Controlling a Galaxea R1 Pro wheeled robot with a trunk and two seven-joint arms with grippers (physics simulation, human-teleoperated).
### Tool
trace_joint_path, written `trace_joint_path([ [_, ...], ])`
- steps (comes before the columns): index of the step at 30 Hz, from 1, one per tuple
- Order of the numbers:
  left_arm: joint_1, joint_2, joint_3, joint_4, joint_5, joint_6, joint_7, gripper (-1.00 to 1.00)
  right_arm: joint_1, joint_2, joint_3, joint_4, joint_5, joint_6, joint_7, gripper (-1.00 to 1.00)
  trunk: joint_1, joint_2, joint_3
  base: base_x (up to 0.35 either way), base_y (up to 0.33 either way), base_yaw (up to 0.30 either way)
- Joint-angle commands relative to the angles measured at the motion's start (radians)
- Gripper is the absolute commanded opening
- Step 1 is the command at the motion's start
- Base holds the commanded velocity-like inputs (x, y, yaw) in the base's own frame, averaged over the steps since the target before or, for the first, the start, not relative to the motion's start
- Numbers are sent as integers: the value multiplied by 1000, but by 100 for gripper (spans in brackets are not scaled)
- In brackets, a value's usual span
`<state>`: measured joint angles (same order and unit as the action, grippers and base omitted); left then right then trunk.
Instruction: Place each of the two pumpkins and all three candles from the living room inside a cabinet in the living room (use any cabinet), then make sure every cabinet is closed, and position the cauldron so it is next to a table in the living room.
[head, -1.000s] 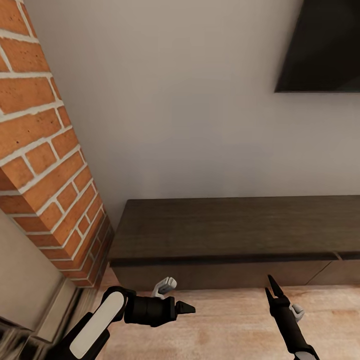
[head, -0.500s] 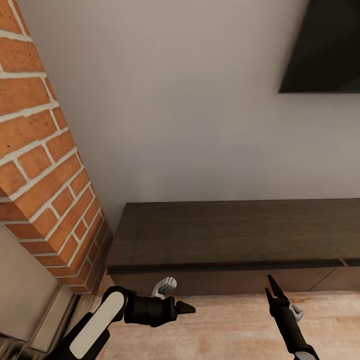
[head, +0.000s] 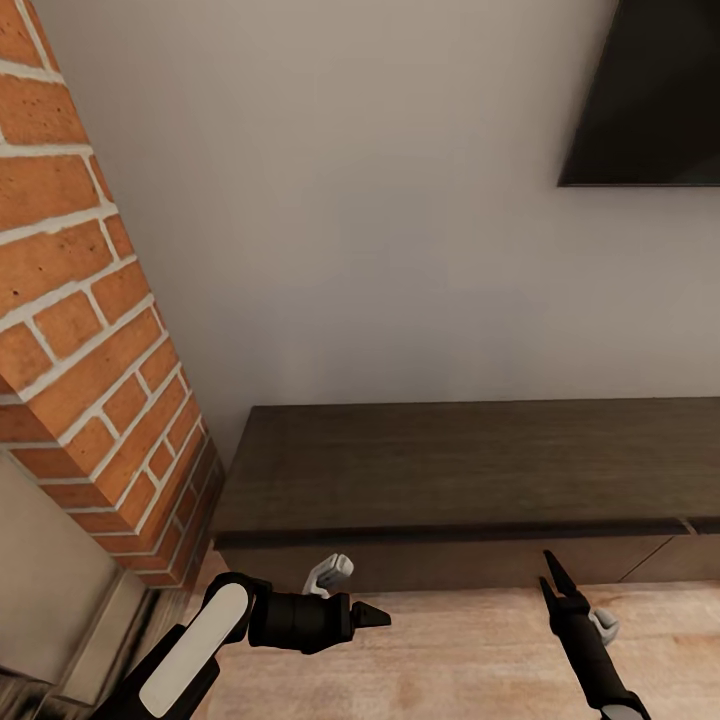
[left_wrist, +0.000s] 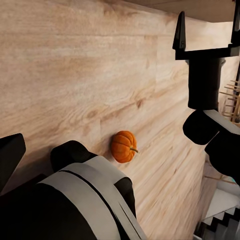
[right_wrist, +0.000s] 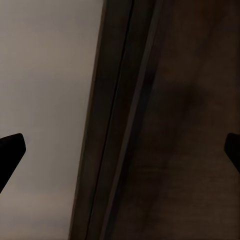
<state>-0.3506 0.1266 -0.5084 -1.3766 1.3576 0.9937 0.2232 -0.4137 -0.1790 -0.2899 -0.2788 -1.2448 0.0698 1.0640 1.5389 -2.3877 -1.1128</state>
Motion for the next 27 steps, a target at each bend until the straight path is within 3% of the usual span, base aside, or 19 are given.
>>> trace_joint_path([
  [1,-1,1,-1,-1,11,0,10,100,-1,0,3,1,-10,7,4,100,0,0,-1,0,0,0],
  [27,-1,-1,-2,1,10,0,10,100,-1,1,3,3,-12,-7,4,100,0,0,-1,39,0,0],
])
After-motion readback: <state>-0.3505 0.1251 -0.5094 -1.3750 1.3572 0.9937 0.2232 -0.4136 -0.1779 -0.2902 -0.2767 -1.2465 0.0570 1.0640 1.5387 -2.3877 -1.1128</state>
